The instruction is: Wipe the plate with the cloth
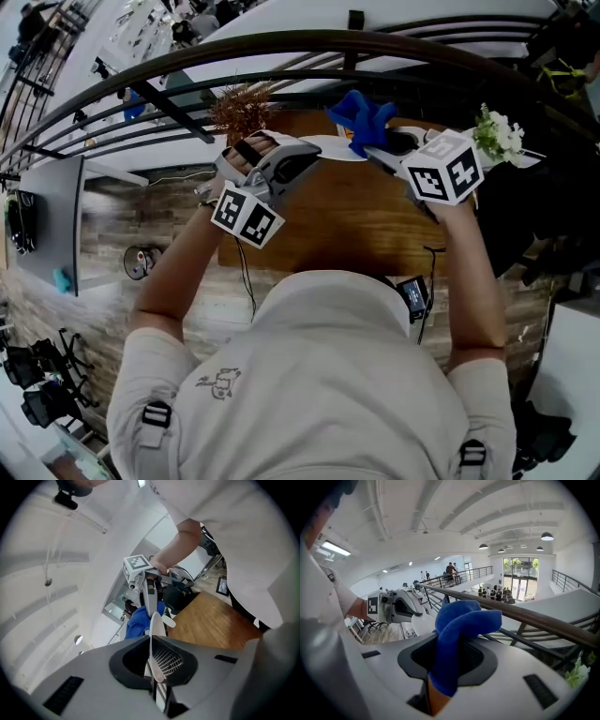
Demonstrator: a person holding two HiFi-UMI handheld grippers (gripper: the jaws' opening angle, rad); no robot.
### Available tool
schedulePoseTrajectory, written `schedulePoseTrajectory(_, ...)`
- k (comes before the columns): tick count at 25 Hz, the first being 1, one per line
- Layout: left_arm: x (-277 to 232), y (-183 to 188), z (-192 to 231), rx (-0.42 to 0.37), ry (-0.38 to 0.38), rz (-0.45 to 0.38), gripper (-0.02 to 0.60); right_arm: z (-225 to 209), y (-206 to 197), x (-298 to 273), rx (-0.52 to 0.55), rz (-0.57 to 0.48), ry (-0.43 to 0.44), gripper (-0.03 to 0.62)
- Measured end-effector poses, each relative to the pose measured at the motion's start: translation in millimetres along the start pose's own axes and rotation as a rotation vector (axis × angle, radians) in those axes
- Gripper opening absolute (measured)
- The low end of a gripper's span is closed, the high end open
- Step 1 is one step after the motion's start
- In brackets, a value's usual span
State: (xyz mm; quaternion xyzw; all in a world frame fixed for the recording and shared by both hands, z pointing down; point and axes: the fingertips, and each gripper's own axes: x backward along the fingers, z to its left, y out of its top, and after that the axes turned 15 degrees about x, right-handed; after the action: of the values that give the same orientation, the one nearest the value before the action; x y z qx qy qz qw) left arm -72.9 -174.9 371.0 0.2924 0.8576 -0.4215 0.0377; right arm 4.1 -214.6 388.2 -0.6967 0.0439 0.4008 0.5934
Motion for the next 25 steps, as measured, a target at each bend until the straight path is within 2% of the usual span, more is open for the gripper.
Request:
schedulePoseTrajectory(4,-3,-12,3,0.136,0.01,-0.006,0.021,-21,-25,4,-0.021,0.026,-0.07,0.11)
schedulePoseTrajectory(9,-10,-37,0,0.347,-0.005,-0.008,0.021,-31,-41,-4,-0.046,0.0,-0.124,0.11)
schedulePoseTrajectory(13,-19,-55,-4,0.558,-0.023,-0.029,0.021,-35,-54,-12,-0.077,-0.022,-0.159,0.11)
schedulePoseTrajectory(17,-22,-77,-8,0.781,0.004,-0.023,0.02,-31,-62,-23,-0.092,-0.047,-0.175,0.11)
schedulePoseTrajectory(21,-26,-99,-14,1.029,0.011,-0.019,0.02,-24,-71,-39,-0.115,-0.059,-0.169,0.11)
schedulePoseTrajectory(25,-32,-121,-24,1.229,0.017,-0.025,0.02,-16,-93,-53,-0.155,-0.053,-0.162,0.11)
